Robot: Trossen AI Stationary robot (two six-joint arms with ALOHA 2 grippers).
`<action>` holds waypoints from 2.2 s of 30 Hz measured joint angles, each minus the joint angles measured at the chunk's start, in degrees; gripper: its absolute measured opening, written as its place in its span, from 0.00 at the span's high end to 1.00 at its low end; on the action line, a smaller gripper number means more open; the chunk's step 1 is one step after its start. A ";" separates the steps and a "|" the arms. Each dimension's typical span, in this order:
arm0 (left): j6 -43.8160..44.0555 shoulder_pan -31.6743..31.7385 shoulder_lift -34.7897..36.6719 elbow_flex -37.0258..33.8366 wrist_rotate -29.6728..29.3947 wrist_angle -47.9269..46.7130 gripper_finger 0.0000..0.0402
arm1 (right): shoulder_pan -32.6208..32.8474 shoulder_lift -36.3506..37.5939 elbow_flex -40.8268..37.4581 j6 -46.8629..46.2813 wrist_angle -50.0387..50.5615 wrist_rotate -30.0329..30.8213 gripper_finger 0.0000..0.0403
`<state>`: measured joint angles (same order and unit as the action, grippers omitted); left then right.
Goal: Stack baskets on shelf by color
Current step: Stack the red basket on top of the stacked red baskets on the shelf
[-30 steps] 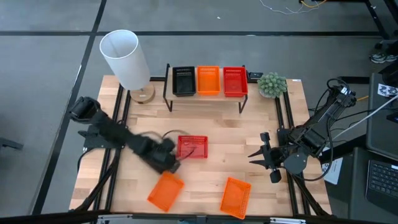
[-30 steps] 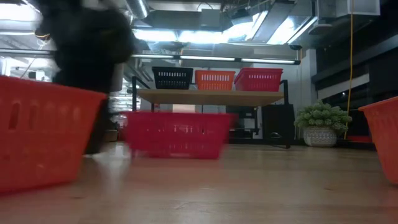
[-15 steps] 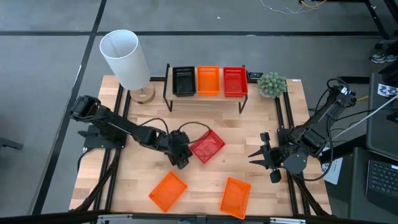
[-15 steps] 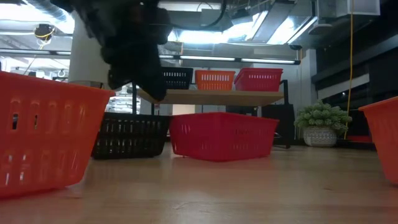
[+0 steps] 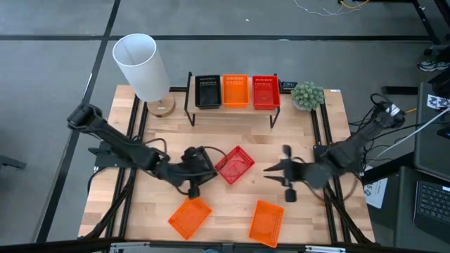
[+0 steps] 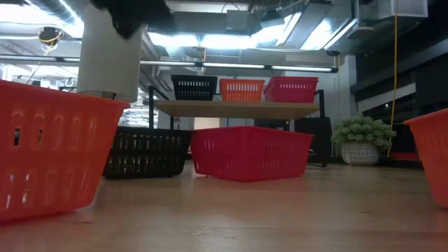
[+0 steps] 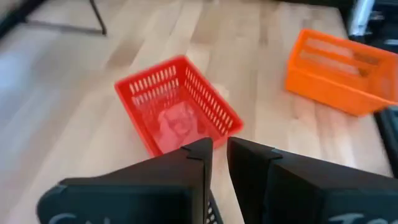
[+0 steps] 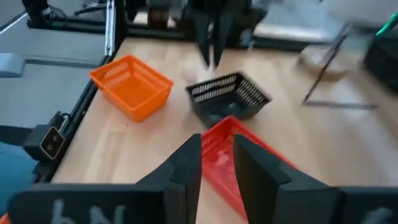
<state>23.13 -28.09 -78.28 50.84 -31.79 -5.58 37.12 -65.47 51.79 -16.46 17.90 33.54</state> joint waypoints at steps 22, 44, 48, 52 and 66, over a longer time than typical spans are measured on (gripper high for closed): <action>-23.69 2.21 16.71 0.01 -0.37 -12.24 0.90 | -17.08 -38.72 22.17 -4.41 -0.74 -19.30 0.77; -19.00 5.85 16.72 -2.70 -0.68 -15.34 0.90 | -18.89 -43.63 22.32 -2.69 -5.47 -17.29 0.74; -19.14 5.85 16.72 -2.70 -0.72 -14.03 0.90 | -19.51 -43.63 22.28 -2.82 -5.33 -20.07 0.68; -19.18 5.85 16.72 -2.70 -0.72 -13.84 0.90 | -19.80 -43.71 22.27 -3.09 -5.36 -20.06 0.59; -18.70 5.85 16.72 -2.70 -0.74 -13.48 0.90 | -20.15 -48.22 22.21 -13.13 -4.40 -18.17 0.50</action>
<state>4.43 -22.24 -61.56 48.14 -32.52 -19.06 16.97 -113.69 74.00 -29.59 13.50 15.37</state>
